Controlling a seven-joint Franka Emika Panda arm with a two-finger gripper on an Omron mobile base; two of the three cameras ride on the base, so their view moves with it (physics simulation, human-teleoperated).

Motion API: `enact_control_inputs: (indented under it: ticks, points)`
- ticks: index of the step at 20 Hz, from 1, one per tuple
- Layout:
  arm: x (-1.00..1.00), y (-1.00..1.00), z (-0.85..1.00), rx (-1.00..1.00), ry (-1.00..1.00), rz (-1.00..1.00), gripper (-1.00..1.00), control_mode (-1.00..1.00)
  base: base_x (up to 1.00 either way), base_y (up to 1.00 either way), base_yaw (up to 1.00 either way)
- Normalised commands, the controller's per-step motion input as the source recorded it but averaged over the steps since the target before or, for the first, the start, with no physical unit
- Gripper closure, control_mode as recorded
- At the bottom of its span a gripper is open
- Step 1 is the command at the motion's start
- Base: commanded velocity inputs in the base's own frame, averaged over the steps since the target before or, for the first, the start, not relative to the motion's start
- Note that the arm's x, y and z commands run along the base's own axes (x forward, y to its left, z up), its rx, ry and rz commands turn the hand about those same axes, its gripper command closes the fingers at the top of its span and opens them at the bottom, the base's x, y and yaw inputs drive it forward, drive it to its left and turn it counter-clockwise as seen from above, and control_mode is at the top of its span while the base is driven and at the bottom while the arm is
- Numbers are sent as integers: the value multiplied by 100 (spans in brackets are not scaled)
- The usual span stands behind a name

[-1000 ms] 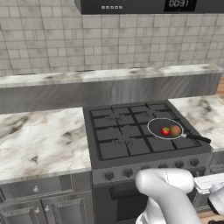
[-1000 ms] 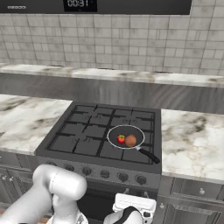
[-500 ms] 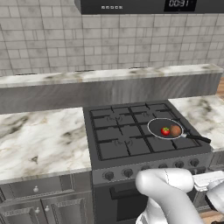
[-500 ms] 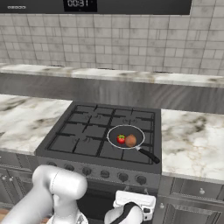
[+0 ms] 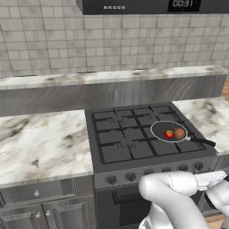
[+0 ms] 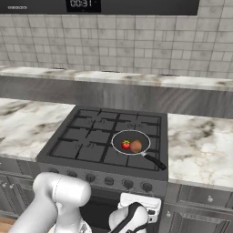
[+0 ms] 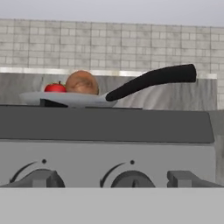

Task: Place the pan on the front right burner on the stove. Then place the tomato and the onion in the pan and turn on the front right burner.

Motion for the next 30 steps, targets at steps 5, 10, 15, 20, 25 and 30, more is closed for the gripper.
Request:
enact_control_inputs:
  ticks: [5, 10, 15, 20, 25, 30]
  points:
    - [0, -5, -11, 0, 0, 0, -100, -100, 0, 0, 0]
    - [3, -24, -19, 0, 0, 0, -100, -100, 0, 0, 0]
    - [0, -12, -8, 0, 0, 0, -100, -100, 0, 0, 0]
    - [0, 0, -1, 0, 0, 0, -100, -100, 0, 0, 0]
    - [9, 0, 0, 0, 0, 0, -100, -100, 0, 0, 0]
    - [6, 0, 0, 0, 0, 0, -100, -100, 0, 0, 0]
